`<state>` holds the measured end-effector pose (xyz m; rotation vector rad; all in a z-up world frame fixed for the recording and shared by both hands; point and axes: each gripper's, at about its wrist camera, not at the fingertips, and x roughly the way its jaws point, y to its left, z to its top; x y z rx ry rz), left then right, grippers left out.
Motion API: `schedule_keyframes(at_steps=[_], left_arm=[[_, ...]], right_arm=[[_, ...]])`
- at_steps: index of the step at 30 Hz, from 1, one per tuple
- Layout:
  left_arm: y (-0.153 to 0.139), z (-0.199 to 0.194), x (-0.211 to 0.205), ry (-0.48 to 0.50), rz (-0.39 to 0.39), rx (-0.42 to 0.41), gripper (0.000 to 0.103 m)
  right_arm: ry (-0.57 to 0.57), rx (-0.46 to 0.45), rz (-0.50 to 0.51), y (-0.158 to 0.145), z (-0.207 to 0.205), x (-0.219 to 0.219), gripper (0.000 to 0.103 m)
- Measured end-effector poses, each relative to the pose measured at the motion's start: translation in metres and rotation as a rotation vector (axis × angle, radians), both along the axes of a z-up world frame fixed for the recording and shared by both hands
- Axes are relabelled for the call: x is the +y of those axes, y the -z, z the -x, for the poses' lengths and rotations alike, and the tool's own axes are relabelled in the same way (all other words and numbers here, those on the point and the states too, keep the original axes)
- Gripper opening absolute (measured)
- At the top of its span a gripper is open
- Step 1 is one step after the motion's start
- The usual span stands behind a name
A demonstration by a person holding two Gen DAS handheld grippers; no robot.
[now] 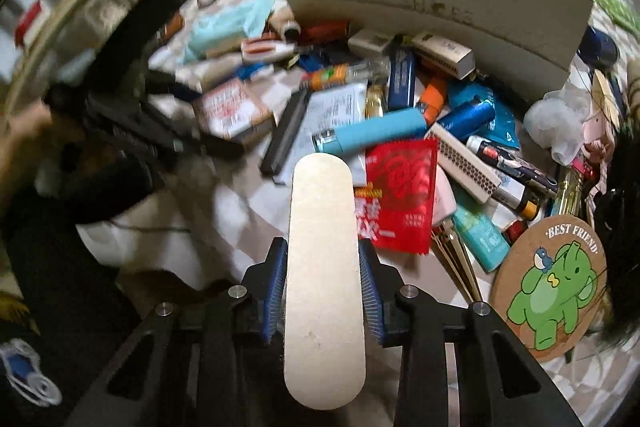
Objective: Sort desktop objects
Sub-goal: 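Close the left tool on the card box while the right tool grips the wooden stick, then lift the card box and stick and carry both over the white shoebox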
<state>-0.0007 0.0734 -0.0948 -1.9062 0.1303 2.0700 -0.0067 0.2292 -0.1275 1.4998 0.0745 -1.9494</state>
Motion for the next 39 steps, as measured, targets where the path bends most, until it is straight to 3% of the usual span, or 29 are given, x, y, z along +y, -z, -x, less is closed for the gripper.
schedule_keyframes(at_steps=[9,16,18,20,25,33,39], left_arm=[[-0.014,-0.015,0.005,-0.016,-0.034,0.014,0.091],[-0.032,-0.024,0.011,-0.03,-0.078,0.043,0.091],[-0.021,-0.008,-0.014,-0.034,-0.098,0.059,0.091],[-0.002,0.027,-0.066,-0.036,-0.112,0.075,0.091],[-0.021,0.039,-0.094,-0.043,-0.154,0.121,0.091],[-0.028,0.055,-0.056,-0.06,-0.194,0.196,0.091],[-0.05,0.066,-0.051,-0.076,-0.237,0.265,0.091]], right_arm=[[0.094,-0.051,0.14,-0.022,0.016,0.001,0.036],[0.181,0.004,0.232,-0.052,0.044,0.0,0.036],[0.208,0.029,0.256,-0.062,0.054,0.001,0.036],[0.235,0.055,0.281,-0.073,0.063,0.002,0.036],[0.303,0.119,0.342,-0.099,0.087,0.004,0.036],[0.451,0.178,0.389,-0.112,0.125,0.02,0.036],[0.528,0.218,0.323,-0.106,0.151,0.027,0.036]])
